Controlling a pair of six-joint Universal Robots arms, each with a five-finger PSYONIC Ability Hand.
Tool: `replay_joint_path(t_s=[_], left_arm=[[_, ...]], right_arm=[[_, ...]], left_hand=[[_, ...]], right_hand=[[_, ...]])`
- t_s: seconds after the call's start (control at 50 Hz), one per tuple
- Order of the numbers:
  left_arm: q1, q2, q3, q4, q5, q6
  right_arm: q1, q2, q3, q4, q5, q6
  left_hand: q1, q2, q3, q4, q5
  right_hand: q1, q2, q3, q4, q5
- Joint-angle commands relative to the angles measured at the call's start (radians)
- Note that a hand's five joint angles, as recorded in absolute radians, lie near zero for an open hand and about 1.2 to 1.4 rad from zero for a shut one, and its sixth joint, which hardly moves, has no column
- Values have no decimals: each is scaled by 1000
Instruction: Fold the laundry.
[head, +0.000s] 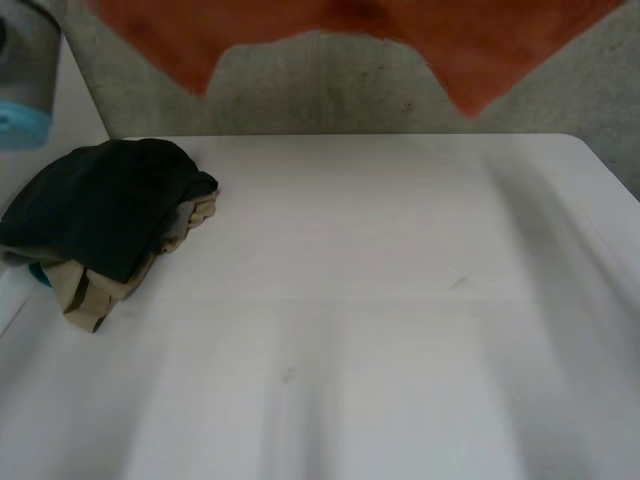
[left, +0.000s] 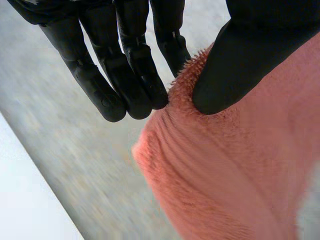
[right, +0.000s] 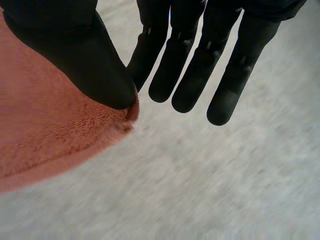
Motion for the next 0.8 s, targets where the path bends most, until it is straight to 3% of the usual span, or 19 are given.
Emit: replay_joint_path(t_s=[0.02, 0.14, 0.28, 0.4, 0.48, 0.54, 0.64, 0.8], left_arm=[[-8, -25, -213, 35, 42, 1], [-23, -83, -415, 52, 74, 27], [-26, -39, -645, -55, 73, 188], [-69, 156, -878, -401, 11, 347], [-121, 221, -972, -609, -39, 409], [-152, 234, -1005, -696, -44, 421], [-195, 212, -904, -637, -33, 398], [-203, 20, -600, -542, -113, 334]], right_arm=[[-18, 72, 71, 115, -48, -19], [-48, 164, 152, 243, -96, -85], [-117, 166, 283, 491, -114, -274], [-215, -26, 468, 810, -111, -533], [-323, -161, 618, 1034, -119, -796], [-340, -183, 666, 1001, -157, -909], [-291, -128, 634, 877, -165, -791], [-222, 17, 455, 696, -159, -556]], left_hand=[[261, 202, 204, 197, 224], [261, 202, 204, 197, 224], [261, 202, 204, 197, 224], [261, 202, 204, 197, 224], [261, 202, 204, 197, 224], [261, 202, 204, 197, 224], [261, 202, 204, 197, 224], [261, 202, 204, 197, 224]], right_hand=[[273, 220, 208, 197, 215], [273, 220, 208, 197, 215], [273, 220, 208, 197, 215], [273, 220, 208, 197, 215], [273, 220, 208, 197, 215], [273, 220, 208, 197, 215], [273, 220, 208, 197, 215], [273, 220, 208, 197, 215]])
